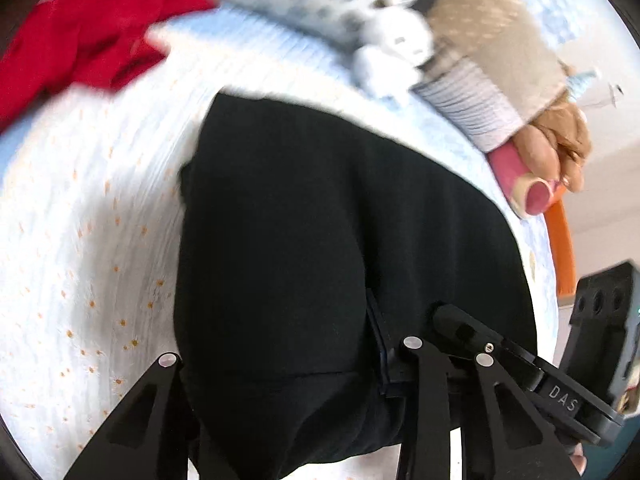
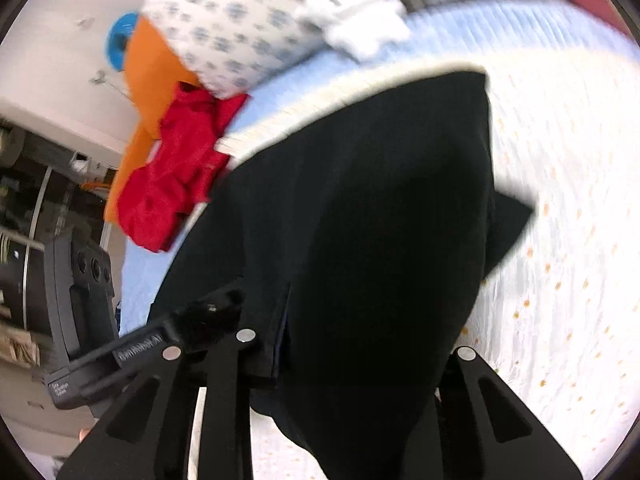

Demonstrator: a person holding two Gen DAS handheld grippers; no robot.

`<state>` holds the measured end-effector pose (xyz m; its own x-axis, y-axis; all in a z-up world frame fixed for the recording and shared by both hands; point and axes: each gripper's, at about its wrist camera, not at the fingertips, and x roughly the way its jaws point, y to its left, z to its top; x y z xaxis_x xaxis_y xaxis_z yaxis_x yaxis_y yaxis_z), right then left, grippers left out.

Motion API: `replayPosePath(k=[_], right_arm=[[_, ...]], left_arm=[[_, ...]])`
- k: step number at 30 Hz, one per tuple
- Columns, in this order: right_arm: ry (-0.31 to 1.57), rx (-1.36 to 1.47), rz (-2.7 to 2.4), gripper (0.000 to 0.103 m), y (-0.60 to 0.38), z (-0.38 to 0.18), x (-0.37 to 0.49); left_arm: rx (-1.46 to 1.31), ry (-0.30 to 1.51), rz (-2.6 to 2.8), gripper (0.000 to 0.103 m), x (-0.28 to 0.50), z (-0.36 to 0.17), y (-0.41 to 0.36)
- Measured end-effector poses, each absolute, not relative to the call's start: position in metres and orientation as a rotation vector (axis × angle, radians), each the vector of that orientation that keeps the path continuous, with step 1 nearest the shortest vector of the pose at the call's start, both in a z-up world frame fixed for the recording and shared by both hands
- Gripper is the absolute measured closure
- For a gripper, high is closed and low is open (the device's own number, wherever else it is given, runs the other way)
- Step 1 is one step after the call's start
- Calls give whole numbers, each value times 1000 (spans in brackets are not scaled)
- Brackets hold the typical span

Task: Fold large clothes
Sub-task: 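Carry the coat bundle with both grippers onto the pink folded cloth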

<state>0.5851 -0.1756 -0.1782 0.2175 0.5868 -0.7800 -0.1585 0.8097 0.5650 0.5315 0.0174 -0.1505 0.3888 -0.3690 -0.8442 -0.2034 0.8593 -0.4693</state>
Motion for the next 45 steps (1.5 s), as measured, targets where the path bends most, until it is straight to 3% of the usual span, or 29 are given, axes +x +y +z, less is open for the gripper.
replayPosePath(k=[5,10,22,30,36,38,41,43,45], right_arm=[[1114,457,594,78,-218,-114,566],[1016,413,587,78,-311,-52,496],[826,440,222,78,-614,29,249],[775,551,118,78,-726,-15,170],[838,631,128,77,-762,-95,153],[891,662,115,76,-762,-133,153],[848,715,135,68,-767,-165,146],[844,722,120,48,-769,-173,145],[848,708,120,37,-770,-175,145]], left_arm=[[-590,999,-228,65,502,-85,-8],[-620,983,-395,64,453,-46,-78],[-391,977,-900,63,312,22,-408],[-230,916,-1012,62,250,-2,-530],[-243,1073,-990,61,254,-95,-548],[-244,1119,-964,55,261,-127,-551],[-263,1110,-957,46,261,-156,-549],[-270,1116,-962,45,264,-162,-550],[-240,1127,-971,40,265,-160,-551]])
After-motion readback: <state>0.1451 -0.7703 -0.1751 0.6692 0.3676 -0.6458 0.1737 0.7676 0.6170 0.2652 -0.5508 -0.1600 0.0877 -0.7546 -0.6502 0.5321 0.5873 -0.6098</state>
